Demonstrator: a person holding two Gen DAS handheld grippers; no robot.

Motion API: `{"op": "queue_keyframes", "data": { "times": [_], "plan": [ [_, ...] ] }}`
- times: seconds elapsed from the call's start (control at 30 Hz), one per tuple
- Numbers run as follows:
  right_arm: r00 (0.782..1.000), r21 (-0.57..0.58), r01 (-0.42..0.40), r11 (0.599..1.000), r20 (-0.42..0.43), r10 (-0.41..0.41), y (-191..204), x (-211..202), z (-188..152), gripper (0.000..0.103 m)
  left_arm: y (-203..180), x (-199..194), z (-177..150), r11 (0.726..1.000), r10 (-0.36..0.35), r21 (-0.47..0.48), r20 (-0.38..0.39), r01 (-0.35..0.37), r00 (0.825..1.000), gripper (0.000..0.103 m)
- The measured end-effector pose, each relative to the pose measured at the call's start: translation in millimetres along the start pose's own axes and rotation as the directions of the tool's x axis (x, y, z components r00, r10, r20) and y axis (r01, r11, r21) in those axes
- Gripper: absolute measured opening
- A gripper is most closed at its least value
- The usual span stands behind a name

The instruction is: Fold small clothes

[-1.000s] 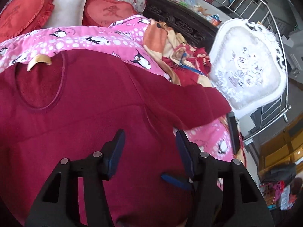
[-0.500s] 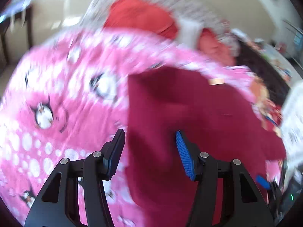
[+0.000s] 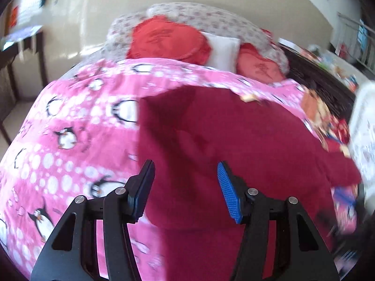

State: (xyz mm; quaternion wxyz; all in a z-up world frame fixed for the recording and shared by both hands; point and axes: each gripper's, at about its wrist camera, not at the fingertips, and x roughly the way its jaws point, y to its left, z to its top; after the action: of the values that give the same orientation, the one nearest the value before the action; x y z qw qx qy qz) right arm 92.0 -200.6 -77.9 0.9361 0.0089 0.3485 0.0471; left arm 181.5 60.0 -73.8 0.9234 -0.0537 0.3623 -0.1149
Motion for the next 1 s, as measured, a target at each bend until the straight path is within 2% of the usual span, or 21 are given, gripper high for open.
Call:
{"op": "queue_keyframes", "data": {
  "times": [0.07,0.1,0.13,0.17,0.2,0.23,0.27,0.3,0.33,0.43,0.5,0.6,0.67,0.73,0.77,0.83,0.93,1.0],
  "plan": [
    [0.999,-0.027,-0.022,0.999,0.04,0.023,1,-1,23,0.097,-17,11,-6,0.999,-0.026,0.031,-0.036,0.027,0.999,0.056],
    [1.0,-0.044,-0.026,0.999,0.006,0.026,2,11,34,0.097,-22,19,-7,0.999,-0.03,0.03,-0.059,0.032,0.998,0.056],
    [0.999,-0.049,-0.034,0.998,-0.042,0.032,1,25,41,0.089,-27,21,-10,0.999,-0.025,0.021,-0.073,0.027,0.997,0.056],
    [0.994,-0.035,-0.07,0.997,-0.089,0.066,-3,42,45,0.061,-29,25,-14,1.0,-0.018,0.012,-0.085,0.019,0.996,0.056],
    [0.99,-0.02,-0.076,0.997,-0.119,0.073,-7,54,44,0.05,-28,33,-21,1.0,0.001,-0.01,-0.111,-0.002,0.994,0.056],
    [0.985,0.0,-0.063,0.998,-0.162,0.062,-12,67,42,0.047,-26,37,-30,1.0,0.006,-0.025,-0.133,-0.009,0.991,0.056],
    [0.971,0.029,-0.051,0.998,-0.231,0.057,-19,84,36,0.047,-26,38,-37,1.0,0.002,-0.028,-0.135,-0.006,0.991,0.056],
    [0.961,0.05,-0.062,0.997,-0.266,0.073,-24,95,28,0.048,-26,36,-40,1.0,-0.005,-0.024,-0.112,0.002,0.994,0.056],
    [0.97,0.047,-0.076,0.996,-0.229,0.085,-26,93,27,0.047,-26,34,-39,1.0,-0.011,-0.026,-0.104,0.009,0.994,0.059],
    [0.968,0.052,-0.07,0.996,-0.237,0.081,-30,77,33,0.047,-31,38,-39,1.0,-0.018,-0.008,-0.117,0.017,0.993,0.069],
    [0.981,0.057,-0.054,0.997,-0.184,0.064,-48,52,41,0.047,-35,40,-39,1.0,-0.018,0.013,-0.123,0.02,0.992,0.073],
    [0.988,0.098,0.029,0.995,-0.154,-0.013,-113,6,47,0.05,-36,42,-40,1.0,-0.013,0.02,-0.124,0.016,0.992,0.074],
    [0.985,0.194,0.085,0.977,-0.167,-0.052,-178,-24,44,0.059,-35,43,-40,1.0,-0.018,0.016,-0.123,0.02,0.992,0.074],
    [0.98,0.358,0.156,0.921,-0.175,-0.098,-263,-62,28,0.066,-34,44,-41,1.0,-0.021,0.014,-0.122,0.023,0.992,0.075],
    [0.976,0.427,0.179,0.887,-0.191,-0.105,-293,-74,22,0.067,-34,44,-41,1.0,-0.022,0.014,-0.122,0.023,0.992,0.075],
    [0.965,0.585,0.234,0.777,-0.239,-0.111,-364,-99,-6,0.067,-34,44,-41,1.0,-0.019,0.018,-0.123,0.022,0.992,0.075],
    [0.978,0.729,0.18,0.661,-0.207,-0.038,-415,-113,-34,0.067,-35,44,-41,1.0,-0.017,0.021,-0.123,0.02,0.992,0.076],
    [0.984,0.768,0.135,0.626,-0.177,0.006,-429,-111,-45,0.066,-35,44,-41,1.0,-0.017,0.021,-0.123,0.02,0.992,0.076]
  ]
}}
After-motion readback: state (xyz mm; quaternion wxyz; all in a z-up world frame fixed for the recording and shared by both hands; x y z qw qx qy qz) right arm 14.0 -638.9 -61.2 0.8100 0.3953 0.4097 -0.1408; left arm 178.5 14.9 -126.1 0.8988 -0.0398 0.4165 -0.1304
